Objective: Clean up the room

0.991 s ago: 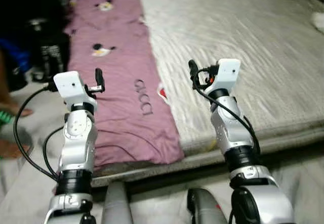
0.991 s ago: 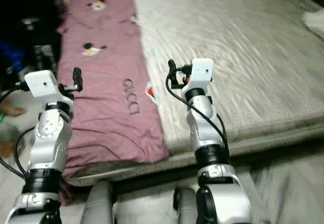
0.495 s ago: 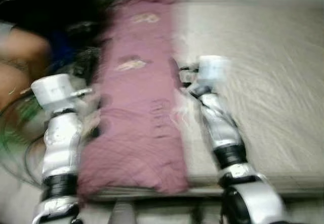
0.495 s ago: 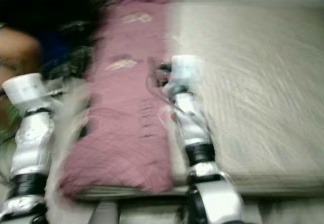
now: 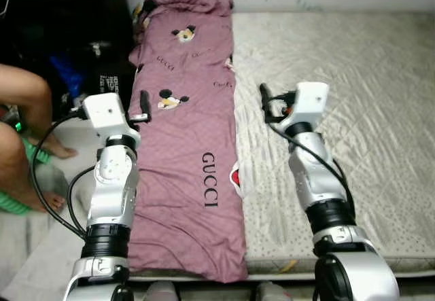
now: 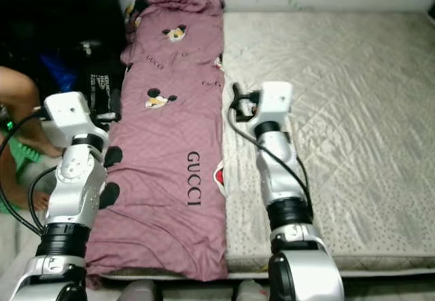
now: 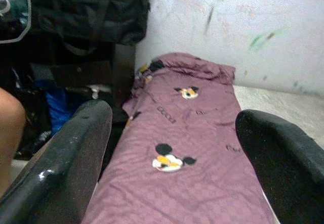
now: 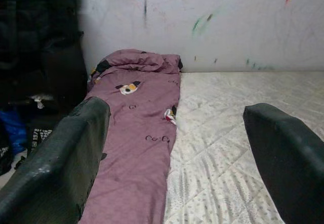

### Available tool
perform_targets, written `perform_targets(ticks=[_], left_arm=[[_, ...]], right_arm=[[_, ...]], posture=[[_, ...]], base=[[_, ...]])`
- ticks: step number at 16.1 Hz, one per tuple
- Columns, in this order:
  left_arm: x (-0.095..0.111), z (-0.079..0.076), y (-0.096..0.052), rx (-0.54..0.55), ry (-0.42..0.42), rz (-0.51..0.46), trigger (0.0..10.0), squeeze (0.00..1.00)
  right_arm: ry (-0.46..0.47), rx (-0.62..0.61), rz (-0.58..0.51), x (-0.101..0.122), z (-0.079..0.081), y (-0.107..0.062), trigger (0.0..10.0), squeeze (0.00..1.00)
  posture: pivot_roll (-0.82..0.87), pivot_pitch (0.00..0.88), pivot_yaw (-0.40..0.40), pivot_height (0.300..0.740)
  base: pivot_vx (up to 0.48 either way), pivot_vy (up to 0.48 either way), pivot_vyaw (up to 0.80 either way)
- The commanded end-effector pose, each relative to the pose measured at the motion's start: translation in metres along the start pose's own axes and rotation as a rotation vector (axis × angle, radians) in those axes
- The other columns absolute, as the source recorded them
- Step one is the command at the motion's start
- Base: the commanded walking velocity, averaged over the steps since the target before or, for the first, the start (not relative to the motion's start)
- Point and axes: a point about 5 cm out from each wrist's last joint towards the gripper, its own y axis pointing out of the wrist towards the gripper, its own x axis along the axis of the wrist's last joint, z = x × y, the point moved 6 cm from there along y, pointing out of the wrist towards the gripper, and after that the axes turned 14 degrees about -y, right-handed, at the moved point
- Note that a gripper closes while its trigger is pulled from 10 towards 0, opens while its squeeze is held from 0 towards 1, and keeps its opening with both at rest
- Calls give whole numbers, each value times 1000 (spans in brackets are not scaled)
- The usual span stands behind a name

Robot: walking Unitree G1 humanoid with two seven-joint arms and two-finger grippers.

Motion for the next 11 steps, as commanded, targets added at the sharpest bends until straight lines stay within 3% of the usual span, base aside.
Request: perform_targets(ticks=[1, 6, 9, 11], left_arm=[[0, 10, -2, 28, 0, 10, 10000, 0], [-6, 16, -6, 60, 1, 24, 10000, 0], [-18, 11, -16, 44, -42, 68, 10000, 0], [-21, 8, -18, 27, -38, 76, 10000, 0]], right_arm=[[10, 16, -1, 0, 9, -1, 10000, 0], [17, 21, 7, -4, 11, -4, 10000, 0], [72, 8, 79, -20, 13, -11, 10000, 0], [48, 8, 92, -22, 15, -11, 10000, 0]], posture=[[-90, 0, 19, 740], [-86, 0, 22, 740], [-85, 0, 19, 740], [-80, 0, 13, 740]], base=[[0, 0, 0], [0, 0, 0], [0, 0, 0], [0, 0, 0]])
